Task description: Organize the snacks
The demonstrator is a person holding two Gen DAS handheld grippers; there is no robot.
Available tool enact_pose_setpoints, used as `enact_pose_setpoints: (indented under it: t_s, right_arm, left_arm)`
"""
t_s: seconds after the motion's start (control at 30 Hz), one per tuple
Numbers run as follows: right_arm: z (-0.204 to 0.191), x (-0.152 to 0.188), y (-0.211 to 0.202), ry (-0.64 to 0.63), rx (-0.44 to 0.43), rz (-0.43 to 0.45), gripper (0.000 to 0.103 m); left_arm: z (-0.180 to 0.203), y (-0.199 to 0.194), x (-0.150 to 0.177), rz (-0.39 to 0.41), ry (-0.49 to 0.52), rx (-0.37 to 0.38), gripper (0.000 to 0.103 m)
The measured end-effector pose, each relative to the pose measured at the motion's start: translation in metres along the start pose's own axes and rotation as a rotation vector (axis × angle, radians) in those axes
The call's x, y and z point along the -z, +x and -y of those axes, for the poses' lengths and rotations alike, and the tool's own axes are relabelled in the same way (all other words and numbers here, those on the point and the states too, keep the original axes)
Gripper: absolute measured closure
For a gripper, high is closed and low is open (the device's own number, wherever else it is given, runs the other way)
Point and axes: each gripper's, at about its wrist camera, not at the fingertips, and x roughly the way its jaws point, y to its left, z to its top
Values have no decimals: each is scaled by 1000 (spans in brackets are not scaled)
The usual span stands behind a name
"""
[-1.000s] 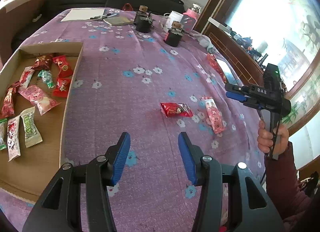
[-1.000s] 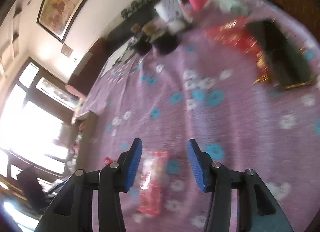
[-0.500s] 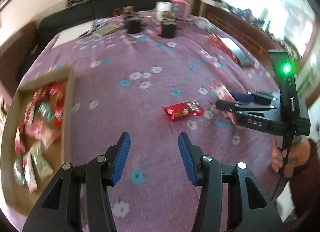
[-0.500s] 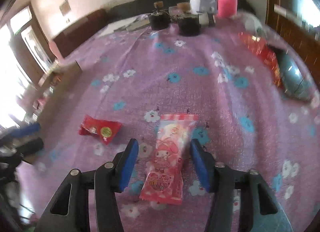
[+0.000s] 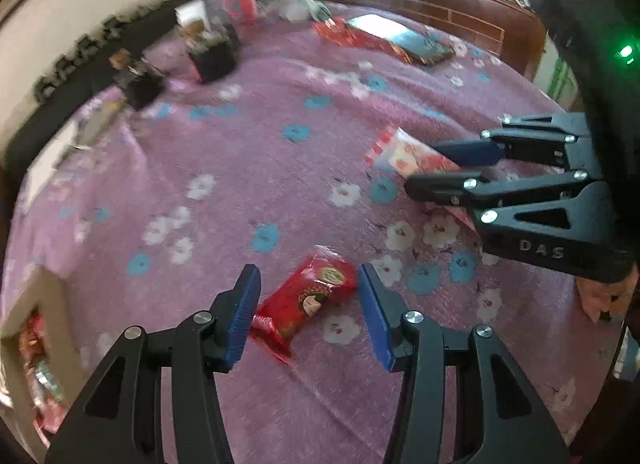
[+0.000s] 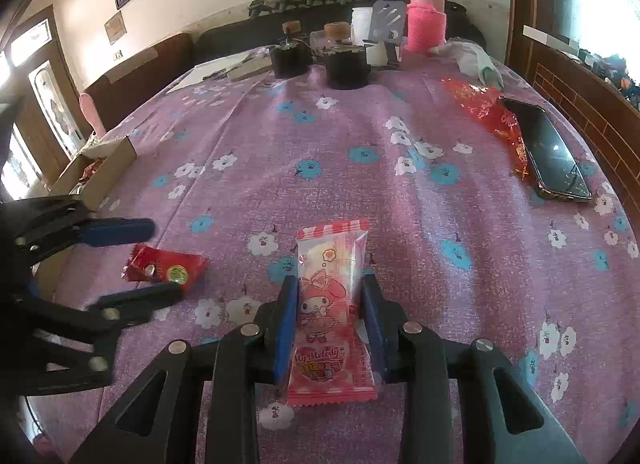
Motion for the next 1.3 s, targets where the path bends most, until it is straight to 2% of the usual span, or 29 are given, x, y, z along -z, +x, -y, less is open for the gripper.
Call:
enact_pose_setpoints:
  t_s: [0.1, 0.13, 0.17, 0.4, 0.67, 0.83, 1.0, 1.03, 1.17, 1.3]
  right_arm:
    - [0, 0, 0, 6, -6, 1, 68]
    - [0, -1, 0, 7, -6, 1, 68]
    - [0, -1, 0, 6, -6, 1, 68]
    - [1, -1, 0, 10, 2, 4, 71]
    - [3, 1, -2, 28, 6, 23, 76]
    - [-3, 1, -10, 7, 34, 69, 76]
    - [-11, -1, -24, -1, 23, 112, 76]
    - [-14, -2, -28, 1, 10, 116, 76]
    - [-35, -7, -37, -12, -42, 115, 76]
    - [-70, -13, -37, -74, -75, 112, 76]
  left_arm:
    - [-7, 2, 0, -11, -66, 41, 55]
    - [-10, 1, 1, -21, -105, 46, 60]
    - [-10, 0, 3, -16, -116, 44, 75]
    - [-13, -17, 19, 1, -199, -16, 75]
    - [-30, -53, 41, 78, -343, 26, 75]
    - [-45, -78, 62, 136, -448, 21, 75]
    - [-70, -109, 88, 213, -567, 39, 78]
    - [-76, -115, 93, 225, -587, 39, 83]
    - [-98, -140, 117, 284, -663, 25, 84]
    - [-112, -148, 135, 294, -716, 10, 84]
